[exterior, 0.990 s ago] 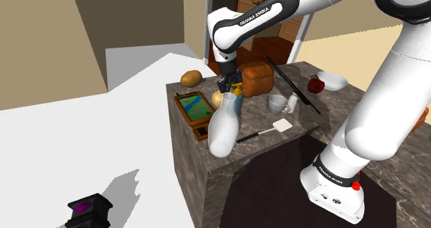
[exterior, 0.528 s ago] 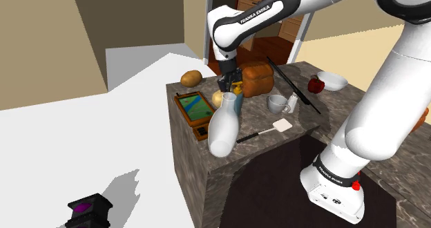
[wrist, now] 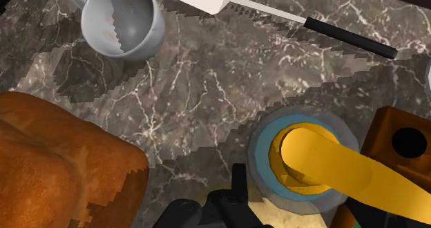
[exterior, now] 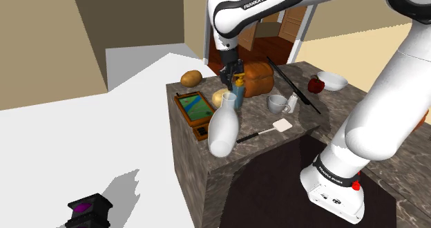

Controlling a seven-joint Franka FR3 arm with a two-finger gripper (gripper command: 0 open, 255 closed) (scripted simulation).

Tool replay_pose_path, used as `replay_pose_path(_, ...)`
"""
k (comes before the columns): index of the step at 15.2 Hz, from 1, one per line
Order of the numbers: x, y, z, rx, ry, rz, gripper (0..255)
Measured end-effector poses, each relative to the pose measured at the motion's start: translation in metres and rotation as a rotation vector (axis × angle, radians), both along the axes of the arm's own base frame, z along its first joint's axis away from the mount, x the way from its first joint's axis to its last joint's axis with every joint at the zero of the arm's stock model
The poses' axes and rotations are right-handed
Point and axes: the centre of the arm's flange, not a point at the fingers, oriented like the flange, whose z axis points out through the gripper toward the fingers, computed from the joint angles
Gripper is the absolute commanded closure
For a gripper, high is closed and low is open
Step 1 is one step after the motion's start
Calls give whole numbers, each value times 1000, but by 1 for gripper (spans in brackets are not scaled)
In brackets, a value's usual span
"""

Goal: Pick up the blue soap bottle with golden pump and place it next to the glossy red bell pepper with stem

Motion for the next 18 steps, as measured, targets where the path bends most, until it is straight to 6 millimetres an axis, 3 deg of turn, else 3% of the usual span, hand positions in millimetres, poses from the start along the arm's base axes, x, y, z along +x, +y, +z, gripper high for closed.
replay_pose_path(18, 0, -1, 94, 0, 0, 0, 255)
